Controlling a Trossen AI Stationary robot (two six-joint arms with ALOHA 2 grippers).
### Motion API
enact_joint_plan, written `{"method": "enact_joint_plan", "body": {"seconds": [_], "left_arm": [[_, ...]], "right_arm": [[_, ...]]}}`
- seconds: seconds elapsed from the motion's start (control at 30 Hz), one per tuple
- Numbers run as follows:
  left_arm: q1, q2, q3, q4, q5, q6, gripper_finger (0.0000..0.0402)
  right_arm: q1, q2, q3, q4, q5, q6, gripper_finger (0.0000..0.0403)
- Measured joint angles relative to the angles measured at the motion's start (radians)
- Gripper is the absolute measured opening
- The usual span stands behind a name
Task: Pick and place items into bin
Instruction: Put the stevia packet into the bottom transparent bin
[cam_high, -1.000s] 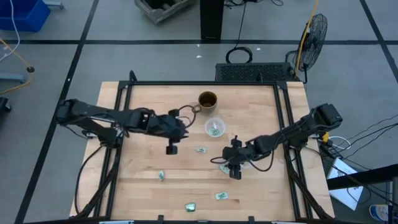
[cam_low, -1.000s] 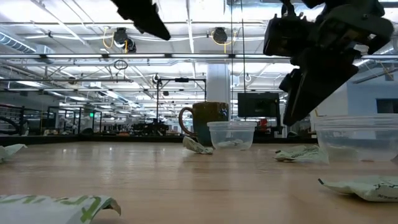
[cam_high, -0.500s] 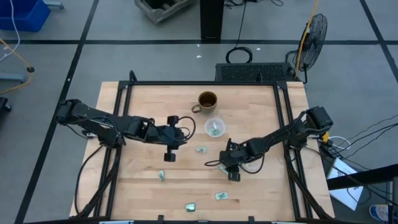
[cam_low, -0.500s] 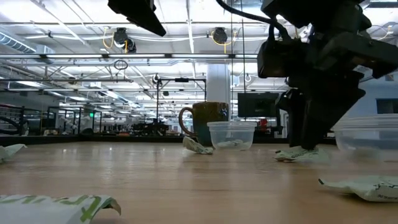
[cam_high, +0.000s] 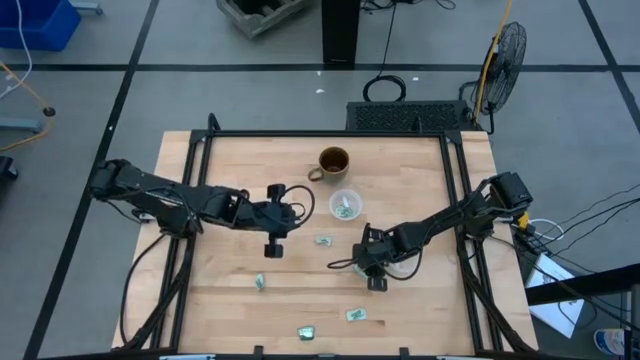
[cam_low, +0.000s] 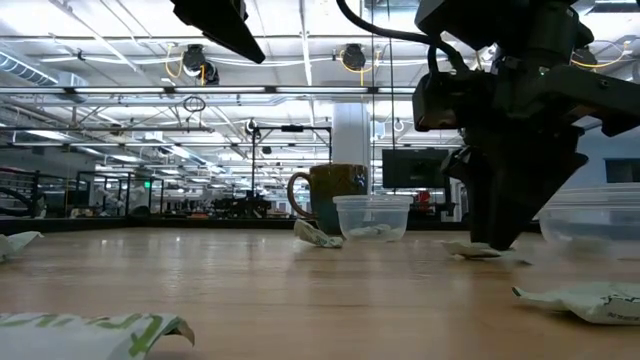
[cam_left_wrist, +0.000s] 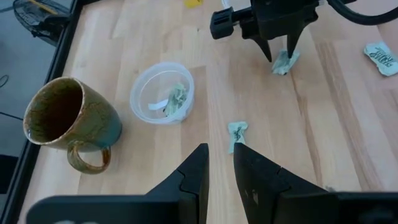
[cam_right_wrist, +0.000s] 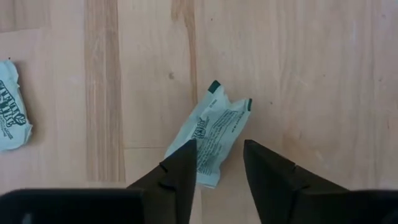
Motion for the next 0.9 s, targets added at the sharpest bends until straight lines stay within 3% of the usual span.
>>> {"method": "enact_joint_plan", "body": {"seconds": [0.4,0.57,0.73,0.9], "left_arm": [[0.0,0.0,0.0,0.0,-0.008,-0.001,0.0081],[0.0,0.0,0.0,0.0,-0.008,-0.001,0.0081],[0.0,0.0,0.0,-0.002,-0.008,-0.001,0.0081],[0.0,0.0,0.0,-0.035,-0.008,-0.002,0.0081]], "right_arm": [[0.0,0.0,-0.001,0.048,0.005,-0.076,0.0006],[0.0,-0.022,-0.002,0.059,0.004,-0.072,0.0009],[0.002,-0.127,-0.002,0.056,0.014,-0.07,0.0002],[0.047,-0.301,-0.002,-0.067,0.167,-0.058,0.0001]]}}
